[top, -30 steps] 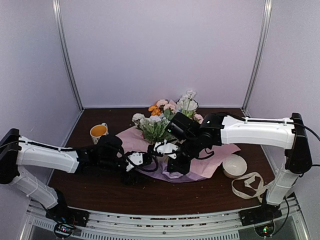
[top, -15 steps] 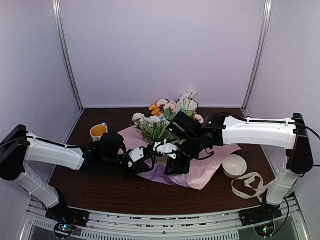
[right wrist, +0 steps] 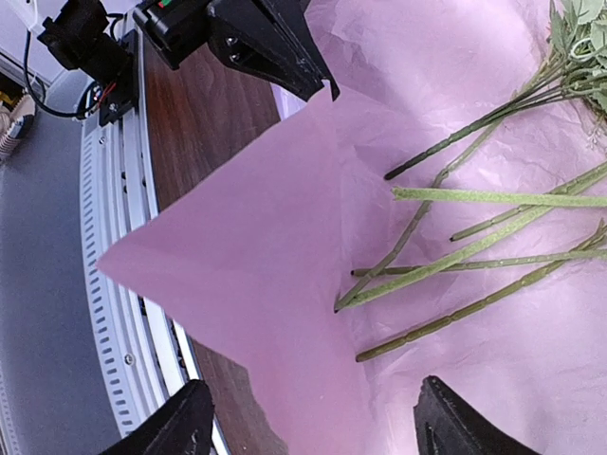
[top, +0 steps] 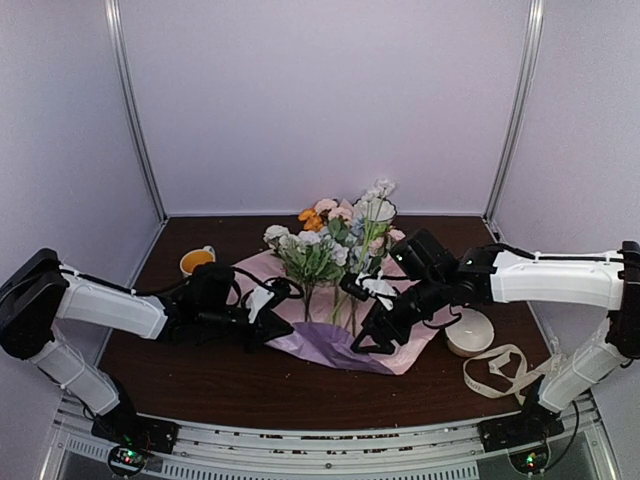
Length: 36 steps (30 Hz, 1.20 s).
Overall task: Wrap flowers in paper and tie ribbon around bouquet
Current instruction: Pass from the right arm to the left, then pass from the left arm to the right
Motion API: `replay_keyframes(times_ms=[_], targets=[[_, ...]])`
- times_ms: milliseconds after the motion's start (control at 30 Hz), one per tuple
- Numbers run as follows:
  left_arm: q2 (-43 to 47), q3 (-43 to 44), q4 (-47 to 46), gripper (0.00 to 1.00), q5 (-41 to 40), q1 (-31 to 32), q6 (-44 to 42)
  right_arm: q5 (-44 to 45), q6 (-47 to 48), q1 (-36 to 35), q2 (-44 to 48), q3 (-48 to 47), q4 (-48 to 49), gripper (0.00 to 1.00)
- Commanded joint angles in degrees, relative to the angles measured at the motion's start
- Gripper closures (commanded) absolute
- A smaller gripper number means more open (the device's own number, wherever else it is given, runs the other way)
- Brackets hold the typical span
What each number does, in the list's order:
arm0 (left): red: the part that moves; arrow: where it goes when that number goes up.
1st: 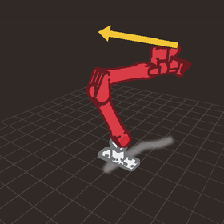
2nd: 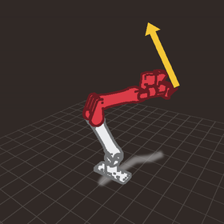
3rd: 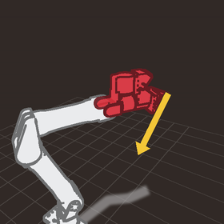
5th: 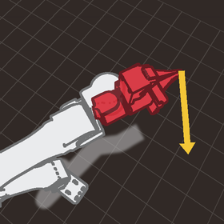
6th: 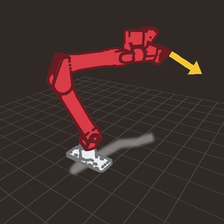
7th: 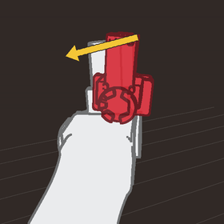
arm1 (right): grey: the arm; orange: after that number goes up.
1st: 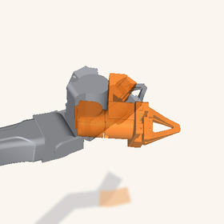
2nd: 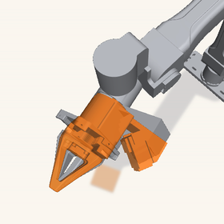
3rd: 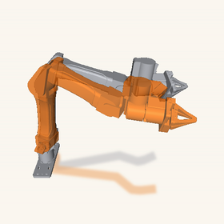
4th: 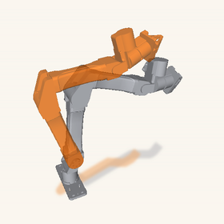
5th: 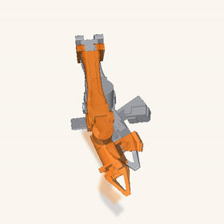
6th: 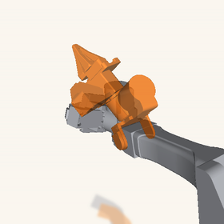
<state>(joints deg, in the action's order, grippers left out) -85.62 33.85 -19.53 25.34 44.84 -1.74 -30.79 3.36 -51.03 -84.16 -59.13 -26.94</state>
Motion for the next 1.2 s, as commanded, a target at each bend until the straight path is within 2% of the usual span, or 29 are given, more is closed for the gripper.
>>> replay_keyframes(times_ms=[0,333,467,533,567,700,733,767,933,1033,1067,1133,1167], targets=[[0.06,-2.28,-5.06,1.0,0.35,-1.24,4.97,0.74,-5.58,-0.3,2.76,5.47,6.02,0.25],[0.85,-4.32,-8.13,1.0,-0.04,-3.13,7.32,9.98,-10.23,-3.48,3.78,14.97,11.65,0.22],[1.29,-4.67,-8.6,1.0,-0.29,-3.66,7.38,8.75,-12.74,-3.47,0.86,16.19,17.34,0.26],[1.46,-4.66,-8.51,1.0,-0.46,-3.86,7.46,7.41,-14.21,-3.48,-0.11,17.24,21.04,0.35],[1.57,-4.79,-8.55,1.0,-0.49,-3.9,7.55,7.0,-14.78,-3.48,-0.56,17.88,22.93,0.43],[1.77,-5.53,-8.95,1.0,-0.24,-3.97,8.21,5.43,-15.85,-3.05,-0.55,18.44,26.86,0.9],[1.9,-5.66,-8.95,1.0,0.25,-3.97,8.35,4.84,-15.77,-2.8,-0.35,18.37,27.2,0.97],[2.15,-5.78,-8.9,1.0,0.69,-3.97,8.52,4.44,-15.64,-2.59,-0.08,18.18,27.33,1.0],[4.88,-5.84,-7.36,1.0,2.02,-3.97,8.57,4.74,-12.97,-2.2,-0.33,16.12,23.26,1.0],[7.89,-3.99,-4.57,0.61,3.03,-4.19,8.81,6.86,-10.18,-2.28,-0.58,14.57,17.95,1.0],[8.81,-3.41,-4.28,0.54,3.01,-4.87,9.21,7.48,-9.15,-2.4,-0.38,14.22,16.47,1.0],[9.74,-1.91,-4.12,0.51,2.86,-7.64,11.49,8.64,-6.6,-2.55,0.36,13.61,14.24,1.0],[9.17,-0.84,-3.16,0.54,2.67,-9.45,12.91,8.92,-5.48,-2.74,0.81,13.31,13.01,1.0]])
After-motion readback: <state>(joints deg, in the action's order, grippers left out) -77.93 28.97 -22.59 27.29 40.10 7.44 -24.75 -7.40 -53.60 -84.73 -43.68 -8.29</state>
